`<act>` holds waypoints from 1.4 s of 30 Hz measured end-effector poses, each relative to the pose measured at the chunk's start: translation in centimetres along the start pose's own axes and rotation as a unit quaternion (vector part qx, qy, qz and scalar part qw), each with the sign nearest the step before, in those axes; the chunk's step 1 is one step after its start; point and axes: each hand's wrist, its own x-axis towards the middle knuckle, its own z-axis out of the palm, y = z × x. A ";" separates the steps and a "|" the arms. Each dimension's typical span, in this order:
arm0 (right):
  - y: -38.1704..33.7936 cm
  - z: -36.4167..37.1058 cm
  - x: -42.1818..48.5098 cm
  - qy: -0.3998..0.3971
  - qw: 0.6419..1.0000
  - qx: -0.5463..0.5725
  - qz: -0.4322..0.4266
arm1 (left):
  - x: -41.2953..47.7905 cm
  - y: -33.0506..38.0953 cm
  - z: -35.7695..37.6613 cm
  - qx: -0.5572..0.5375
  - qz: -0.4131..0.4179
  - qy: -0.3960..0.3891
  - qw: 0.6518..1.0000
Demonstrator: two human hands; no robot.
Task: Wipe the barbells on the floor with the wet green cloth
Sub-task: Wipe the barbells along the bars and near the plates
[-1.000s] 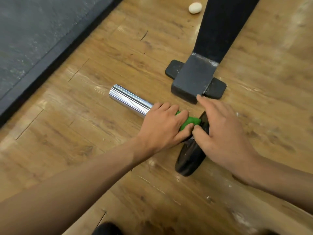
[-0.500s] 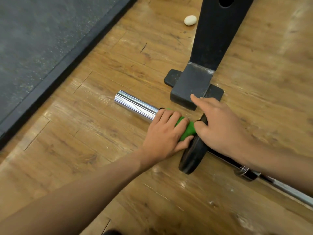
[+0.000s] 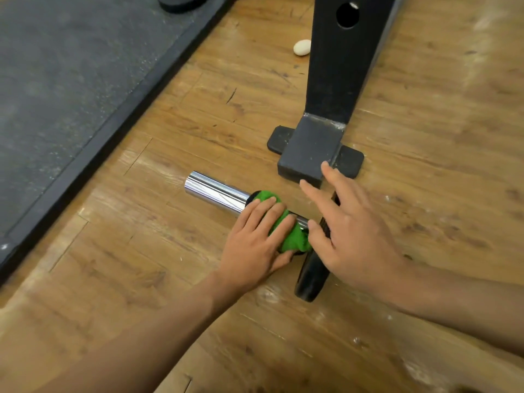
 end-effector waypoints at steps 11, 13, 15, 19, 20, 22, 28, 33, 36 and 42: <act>-0.3 1.7 -2.3 0.058 0.991 0.021 -0.121 | 0.4 0.4 -1.6 -0.072 -0.037 -0.068 0.994; -0.6 2.0 -2.6 0.067 0.991 0.039 -0.110 | -3.0 0.5 -1.0 -0.054 -0.003 -0.022 0.998; -0.8 2.3 -2.7 0.085 0.989 0.052 -0.106 | -3.5 -0.3 -1.2 -0.038 0.037 -0.022 0.998; -0.8 2.4 -2.4 0.109 0.985 0.099 -0.090 | 1.6 -0.5 -3.8 -0.045 -0.054 -0.093 0.993; -0.8 2.4 -2.3 0.114 0.984 0.110 -0.085 | 3.3 -0.4 -3.8 -0.043 -0.078 -0.109 0.990; -0.7 2.5 -2.3 0.115 0.983 0.121 -0.080 | 4.9 0.5 -3.3 -0.065 -0.055 -0.129 0.988; 0.1 1.6 -1.6 0.075 0.990 0.090 -0.076 | -2.4 0.9 0.0 -0.048 0.072 -0.015 0.996; 0.5 1.7 -0.6 0.083 0.985 0.140 -0.053 | -1.3 -2.3 -1.2 -0.008 -0.007 -0.043 0.999; 1.3 1.2 0.3 0.100 0.984 0.146 -0.030 | 1.1 -0.7 -1.9 -0.051 -0.086 -0.030 0.995; 0.1 0.8 -0.1 0.027 0.996 0.044 0.073 | 2.7 0.5 -0.9 -0.065 0.058 -0.030 0.996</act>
